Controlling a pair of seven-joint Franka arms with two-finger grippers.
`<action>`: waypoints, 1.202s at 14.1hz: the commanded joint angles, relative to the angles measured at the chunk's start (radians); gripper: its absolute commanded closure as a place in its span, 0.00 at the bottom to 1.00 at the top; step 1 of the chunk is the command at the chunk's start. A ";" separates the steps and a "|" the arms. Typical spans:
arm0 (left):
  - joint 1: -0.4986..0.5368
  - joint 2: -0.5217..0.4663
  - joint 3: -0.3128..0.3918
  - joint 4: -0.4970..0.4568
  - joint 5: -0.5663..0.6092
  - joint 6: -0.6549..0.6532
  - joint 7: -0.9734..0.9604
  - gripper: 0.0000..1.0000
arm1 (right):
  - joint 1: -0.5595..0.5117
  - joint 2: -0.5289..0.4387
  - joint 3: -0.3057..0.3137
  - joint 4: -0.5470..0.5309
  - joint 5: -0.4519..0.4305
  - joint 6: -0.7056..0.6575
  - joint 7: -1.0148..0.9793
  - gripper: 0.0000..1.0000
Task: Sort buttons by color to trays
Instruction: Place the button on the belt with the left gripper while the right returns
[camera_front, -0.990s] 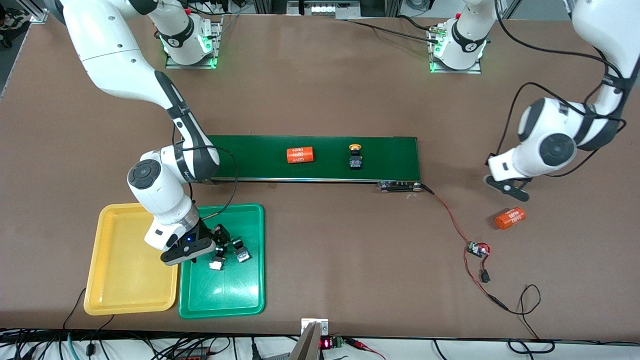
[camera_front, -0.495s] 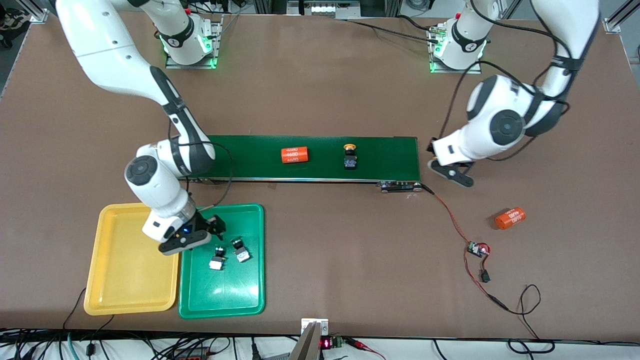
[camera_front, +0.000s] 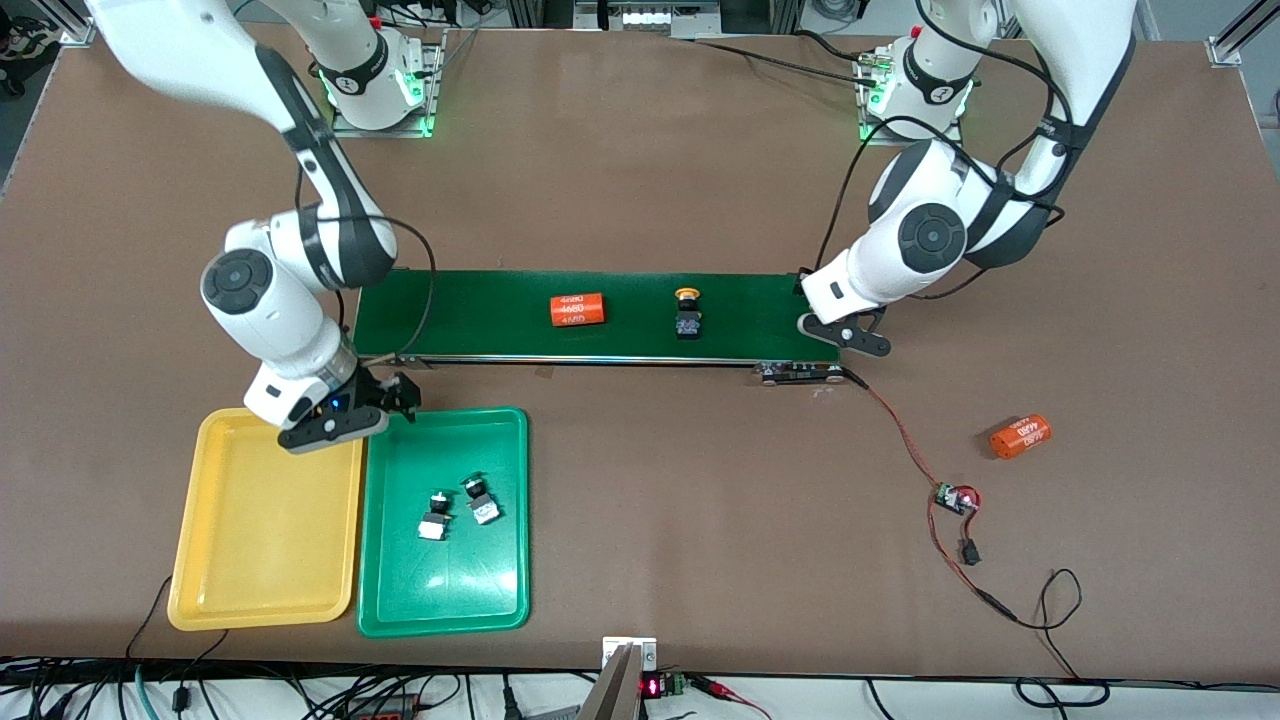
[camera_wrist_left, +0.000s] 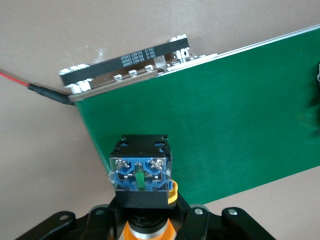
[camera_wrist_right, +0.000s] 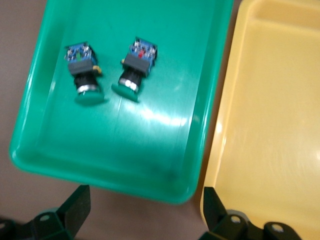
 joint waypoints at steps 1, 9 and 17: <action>-0.014 0.031 0.009 0.019 -0.026 0.001 -0.013 0.90 | 0.043 -0.125 0.002 -0.046 0.015 -0.179 0.103 0.00; -0.065 0.036 0.037 0.034 -0.021 0.036 -0.050 0.00 | 0.193 -0.198 0.022 -0.074 0.105 -0.329 0.392 0.00; 0.039 -0.012 0.219 0.123 0.080 0.021 0.171 0.00 | 0.249 -0.314 0.024 -0.252 0.115 -0.239 0.545 0.00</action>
